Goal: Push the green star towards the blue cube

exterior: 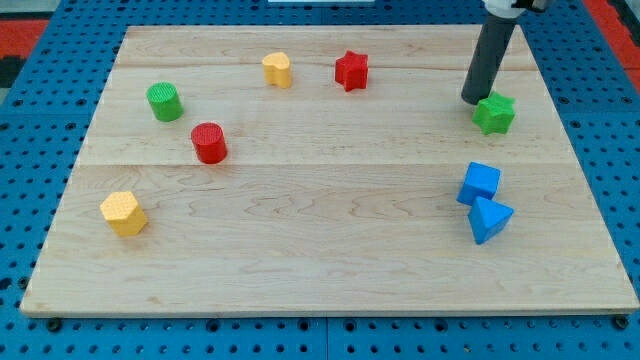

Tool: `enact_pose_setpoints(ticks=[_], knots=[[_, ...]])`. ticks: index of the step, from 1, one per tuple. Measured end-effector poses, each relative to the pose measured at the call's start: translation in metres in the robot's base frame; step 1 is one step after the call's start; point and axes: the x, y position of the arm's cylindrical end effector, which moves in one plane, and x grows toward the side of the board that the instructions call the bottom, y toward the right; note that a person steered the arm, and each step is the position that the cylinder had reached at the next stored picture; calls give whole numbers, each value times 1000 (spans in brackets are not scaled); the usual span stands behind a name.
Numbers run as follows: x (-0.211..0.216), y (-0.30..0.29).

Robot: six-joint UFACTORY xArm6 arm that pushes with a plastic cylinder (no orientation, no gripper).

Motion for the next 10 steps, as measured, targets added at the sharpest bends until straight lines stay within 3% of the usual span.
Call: enact_pose_setpoints(ticks=[1,3,6,7,8,9,10], knots=[[-20,45],[58,-11],[61,42],[38,28],[-36,7],[-109,-49],[-109,-164]])
